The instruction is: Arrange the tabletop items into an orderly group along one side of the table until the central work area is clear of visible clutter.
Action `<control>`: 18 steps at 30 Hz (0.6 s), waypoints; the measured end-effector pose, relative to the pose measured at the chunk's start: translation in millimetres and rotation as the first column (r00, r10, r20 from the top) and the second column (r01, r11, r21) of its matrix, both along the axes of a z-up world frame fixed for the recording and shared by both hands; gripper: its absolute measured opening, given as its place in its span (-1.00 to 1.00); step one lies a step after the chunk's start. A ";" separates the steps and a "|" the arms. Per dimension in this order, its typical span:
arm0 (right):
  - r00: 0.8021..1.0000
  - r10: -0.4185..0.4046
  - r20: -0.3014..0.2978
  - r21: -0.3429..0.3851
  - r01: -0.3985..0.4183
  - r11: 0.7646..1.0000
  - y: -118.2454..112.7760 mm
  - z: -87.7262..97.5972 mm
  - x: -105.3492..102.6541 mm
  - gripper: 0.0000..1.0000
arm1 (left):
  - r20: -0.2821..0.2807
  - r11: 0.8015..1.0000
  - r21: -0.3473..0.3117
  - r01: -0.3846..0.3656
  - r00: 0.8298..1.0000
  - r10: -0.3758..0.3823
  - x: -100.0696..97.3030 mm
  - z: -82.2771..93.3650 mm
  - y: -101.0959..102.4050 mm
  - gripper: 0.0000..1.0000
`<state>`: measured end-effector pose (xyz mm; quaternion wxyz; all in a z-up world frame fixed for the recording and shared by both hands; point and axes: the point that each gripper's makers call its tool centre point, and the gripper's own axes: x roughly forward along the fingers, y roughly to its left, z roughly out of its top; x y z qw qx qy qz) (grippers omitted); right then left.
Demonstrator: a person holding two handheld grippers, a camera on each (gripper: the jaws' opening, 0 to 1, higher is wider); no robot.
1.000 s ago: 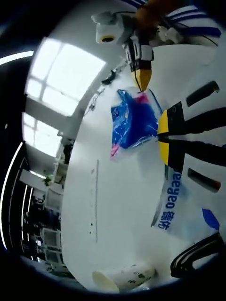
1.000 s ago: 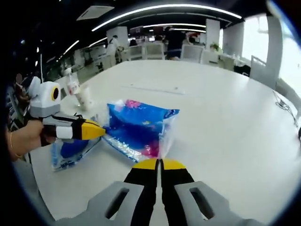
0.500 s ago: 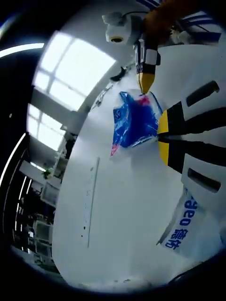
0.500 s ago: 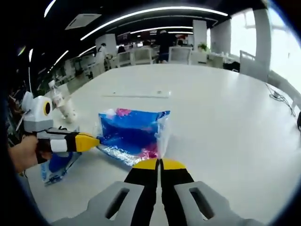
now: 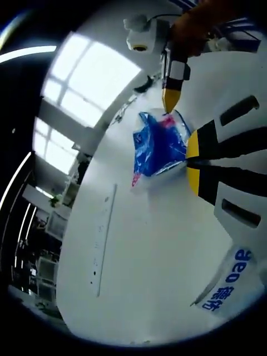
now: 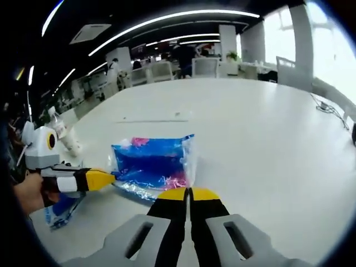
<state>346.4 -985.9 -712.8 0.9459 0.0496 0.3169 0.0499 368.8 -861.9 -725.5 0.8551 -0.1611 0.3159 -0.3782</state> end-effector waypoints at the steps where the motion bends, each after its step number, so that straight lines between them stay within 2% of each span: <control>1: 1.000 0.001 0.000 0.000 -0.001 1.000 -1.3 -1.4 1.2 -1.00 | -0.002 1.000 0.001 -0.001 1.000 0.001 0.3 -0.6 -0.2 -0.96; 14: 1.000 -0.021 -0.013 0.014 0.021 1.000 -9.7 -16.7 8.5 -1.00 | -0.009 1.000 0.012 -0.010 1.000 0.010 1.8 -11.5 -7.2 -0.96; 18: 1.000 -0.019 -0.020 -0.004 0.019 1.000 -8.9 -21.4 7.8 -1.00 | -0.023 1.000 0.017 -0.012 1.000 0.012 1.8 -15.3 -8.5 -0.96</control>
